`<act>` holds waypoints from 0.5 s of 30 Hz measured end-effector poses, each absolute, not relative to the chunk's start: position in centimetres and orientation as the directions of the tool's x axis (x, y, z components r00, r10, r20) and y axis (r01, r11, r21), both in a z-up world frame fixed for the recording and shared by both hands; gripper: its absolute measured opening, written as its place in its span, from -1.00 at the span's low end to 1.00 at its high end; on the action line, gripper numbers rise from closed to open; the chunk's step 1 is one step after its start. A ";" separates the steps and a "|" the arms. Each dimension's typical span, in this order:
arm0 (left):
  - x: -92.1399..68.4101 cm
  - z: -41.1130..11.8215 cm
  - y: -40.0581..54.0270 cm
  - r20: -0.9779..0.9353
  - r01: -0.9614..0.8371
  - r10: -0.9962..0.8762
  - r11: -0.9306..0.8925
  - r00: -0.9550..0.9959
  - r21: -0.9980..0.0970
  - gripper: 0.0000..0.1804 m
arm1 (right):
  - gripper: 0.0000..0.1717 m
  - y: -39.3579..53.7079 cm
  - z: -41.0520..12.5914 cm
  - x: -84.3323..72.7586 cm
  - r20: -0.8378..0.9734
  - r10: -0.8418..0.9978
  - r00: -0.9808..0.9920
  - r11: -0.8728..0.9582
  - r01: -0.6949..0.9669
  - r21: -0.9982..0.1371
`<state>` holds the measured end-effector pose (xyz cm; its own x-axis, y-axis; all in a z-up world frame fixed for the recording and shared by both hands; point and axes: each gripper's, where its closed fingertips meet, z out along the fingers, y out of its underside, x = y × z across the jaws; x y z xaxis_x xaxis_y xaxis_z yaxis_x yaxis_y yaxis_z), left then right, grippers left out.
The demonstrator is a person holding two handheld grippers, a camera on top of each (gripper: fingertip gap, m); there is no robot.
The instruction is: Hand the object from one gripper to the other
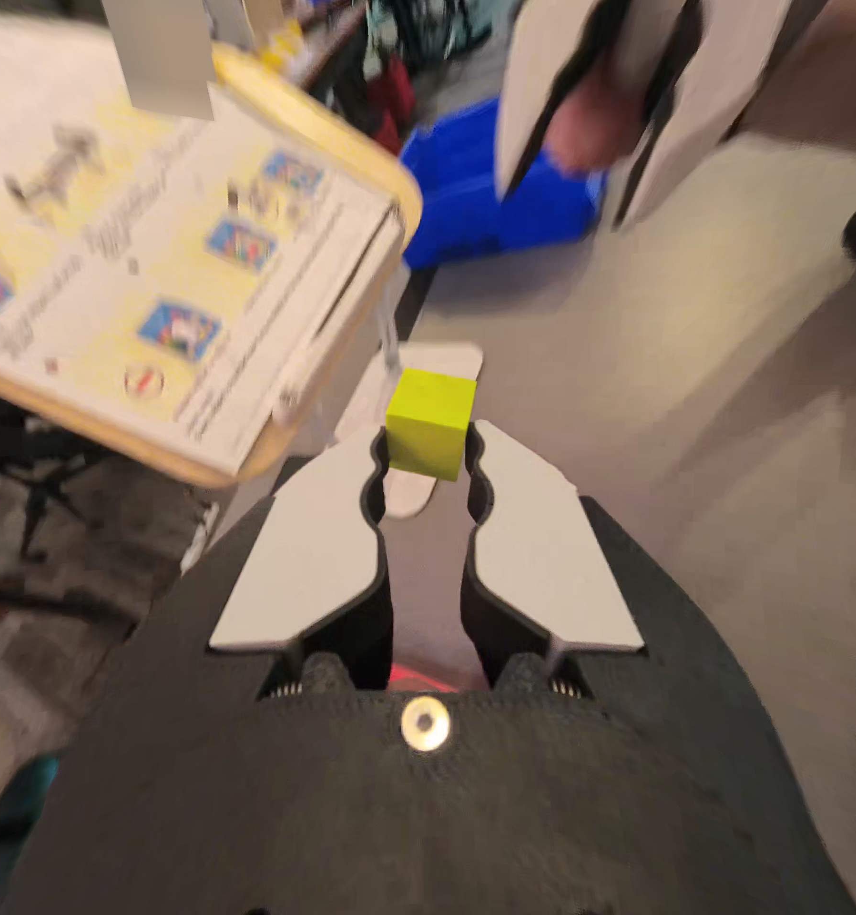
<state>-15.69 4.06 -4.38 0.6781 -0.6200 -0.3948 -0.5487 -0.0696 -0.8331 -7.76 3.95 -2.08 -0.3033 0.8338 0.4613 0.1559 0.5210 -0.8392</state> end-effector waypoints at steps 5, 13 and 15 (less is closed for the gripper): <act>-9.5 -1.6 3.9 -0.418 -0.512 -0.684 0.075 0.598 -0.856 -0.67 | -0.57 3.5 -0.7 -7.9 0.463 0.834 -0.300 0.503 0.071 -0.861; -6.2 -1.8 4.7 -0.419 -0.499 -0.723 0.118 0.550 -0.859 -0.67 | -0.67 3.6 -0.6 -6.5 0.415 0.851 -0.323 0.451 0.044 -0.891; -5.8 -1.6 4.7 -0.410 -0.483 -0.732 0.125 0.544 -0.866 -0.67 | -0.69 3.5 -0.5 -6.1 0.396 0.855 -0.334 0.427 0.022 -0.904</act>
